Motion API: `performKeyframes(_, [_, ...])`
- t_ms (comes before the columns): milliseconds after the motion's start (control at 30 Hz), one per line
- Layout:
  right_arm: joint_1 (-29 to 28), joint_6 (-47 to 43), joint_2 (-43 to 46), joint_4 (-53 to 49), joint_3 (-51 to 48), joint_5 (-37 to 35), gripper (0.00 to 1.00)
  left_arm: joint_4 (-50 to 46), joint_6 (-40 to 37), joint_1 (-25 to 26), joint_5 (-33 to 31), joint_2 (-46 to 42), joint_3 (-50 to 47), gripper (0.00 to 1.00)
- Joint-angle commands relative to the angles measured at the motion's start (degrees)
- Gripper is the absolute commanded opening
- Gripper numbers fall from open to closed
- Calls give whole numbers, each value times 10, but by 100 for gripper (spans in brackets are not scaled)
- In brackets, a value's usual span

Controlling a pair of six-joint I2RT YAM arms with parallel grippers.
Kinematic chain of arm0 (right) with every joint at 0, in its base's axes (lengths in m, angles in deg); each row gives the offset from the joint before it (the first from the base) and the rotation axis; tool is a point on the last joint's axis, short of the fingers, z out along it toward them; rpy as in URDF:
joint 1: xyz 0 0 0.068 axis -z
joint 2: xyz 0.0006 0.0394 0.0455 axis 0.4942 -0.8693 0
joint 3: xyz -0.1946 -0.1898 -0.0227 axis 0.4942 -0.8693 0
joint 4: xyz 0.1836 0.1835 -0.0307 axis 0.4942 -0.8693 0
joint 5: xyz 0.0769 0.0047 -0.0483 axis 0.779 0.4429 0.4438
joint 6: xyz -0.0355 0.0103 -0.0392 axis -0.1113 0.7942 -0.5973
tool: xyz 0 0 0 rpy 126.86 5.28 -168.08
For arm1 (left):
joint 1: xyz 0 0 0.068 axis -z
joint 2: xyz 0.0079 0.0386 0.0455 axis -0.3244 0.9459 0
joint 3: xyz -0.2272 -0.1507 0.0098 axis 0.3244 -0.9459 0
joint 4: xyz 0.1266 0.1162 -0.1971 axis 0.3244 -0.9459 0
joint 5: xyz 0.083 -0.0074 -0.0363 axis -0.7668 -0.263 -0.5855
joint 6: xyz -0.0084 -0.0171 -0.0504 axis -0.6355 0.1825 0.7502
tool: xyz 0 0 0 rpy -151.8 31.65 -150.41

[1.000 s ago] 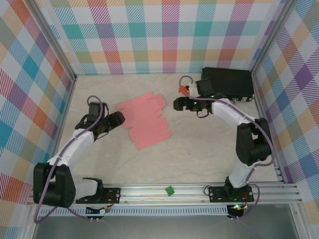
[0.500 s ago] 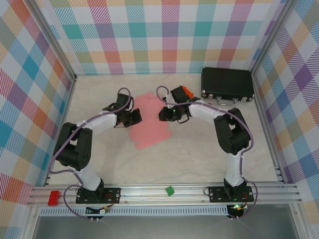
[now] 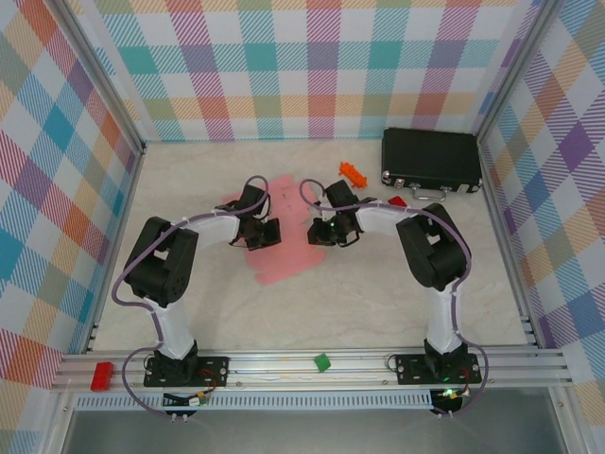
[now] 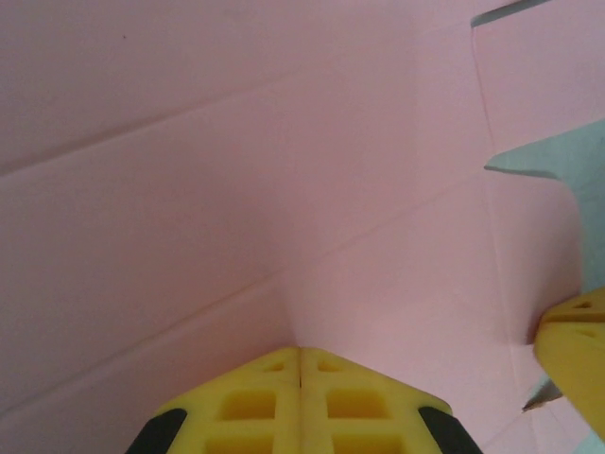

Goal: Fold the paper box

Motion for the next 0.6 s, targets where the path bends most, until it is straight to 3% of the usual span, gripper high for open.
performKeyframes(0, [-12,26,36,-8,-55,-26,14,-33,-23,20,0,18,1,0])
performKeyframes(567, [-47,92,243,12,-269,-68,16,15,57,133,-5,-114,-140,0])
